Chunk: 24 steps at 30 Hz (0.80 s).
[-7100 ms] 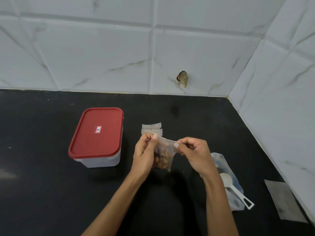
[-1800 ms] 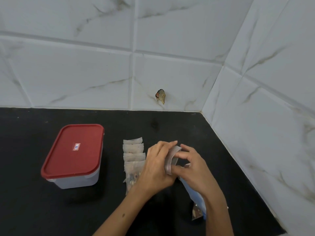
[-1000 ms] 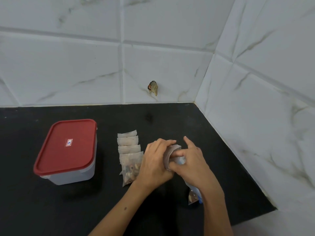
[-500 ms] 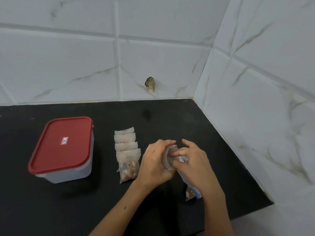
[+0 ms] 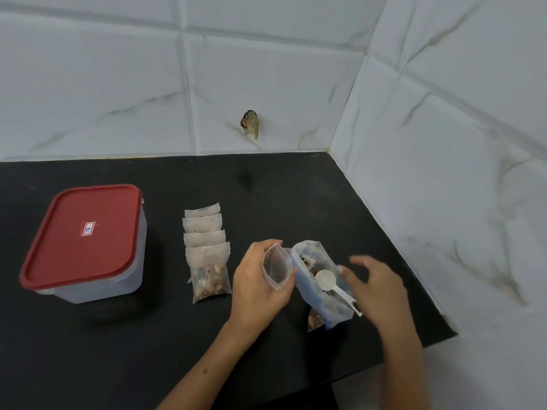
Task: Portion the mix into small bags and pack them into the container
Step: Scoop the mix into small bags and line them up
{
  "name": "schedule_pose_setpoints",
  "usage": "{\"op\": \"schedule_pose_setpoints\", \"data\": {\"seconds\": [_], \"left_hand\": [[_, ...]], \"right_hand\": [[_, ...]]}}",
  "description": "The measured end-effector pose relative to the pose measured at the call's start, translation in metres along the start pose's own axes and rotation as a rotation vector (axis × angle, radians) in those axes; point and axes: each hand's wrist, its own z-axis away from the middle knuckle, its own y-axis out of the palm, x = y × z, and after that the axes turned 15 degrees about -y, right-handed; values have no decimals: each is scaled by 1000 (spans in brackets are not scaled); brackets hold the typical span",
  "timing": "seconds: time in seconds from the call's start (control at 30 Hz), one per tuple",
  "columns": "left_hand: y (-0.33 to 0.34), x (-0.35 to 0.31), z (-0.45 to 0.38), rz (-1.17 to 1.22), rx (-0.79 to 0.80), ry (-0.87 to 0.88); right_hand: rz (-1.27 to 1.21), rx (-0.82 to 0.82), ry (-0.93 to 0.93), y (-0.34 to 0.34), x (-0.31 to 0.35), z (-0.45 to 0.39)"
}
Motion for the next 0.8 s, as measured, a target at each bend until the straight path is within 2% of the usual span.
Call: {"op": "schedule_pose_setpoints", "data": {"seconds": [0.07, 0.13, 0.3, 0.47, 0.57, 0.63, 0.73, 0.8], "left_hand": [[5, -5, 3, -18, -33, -153], [11, -11, 4, -34, -28, -299], [29, -23, 8, 11, 94, -618], [42, -21, 11, 228, 141, -862], [46, -24, 13, 314, 153, -884], [46, -30, 15, 303, 123, -803], [42, -35, 16, 110, 19, -643], [41, -30, 16, -10, 22, -639]], "right_hand": [[89, 135, 153, 2, -13, -4], [62, 213, 201, 4, -18, -9], [-5, 258, 161, 2, -26, -18], [-104, 304, 165, 0, -34, -21], [-81, 252, 69, 0, -35, -20], [-26, 167, -46, -2, -32, -17], [-36, 85, -178, -13, -23, -13], [32, 87, -176, -15, -21, -15]]}}
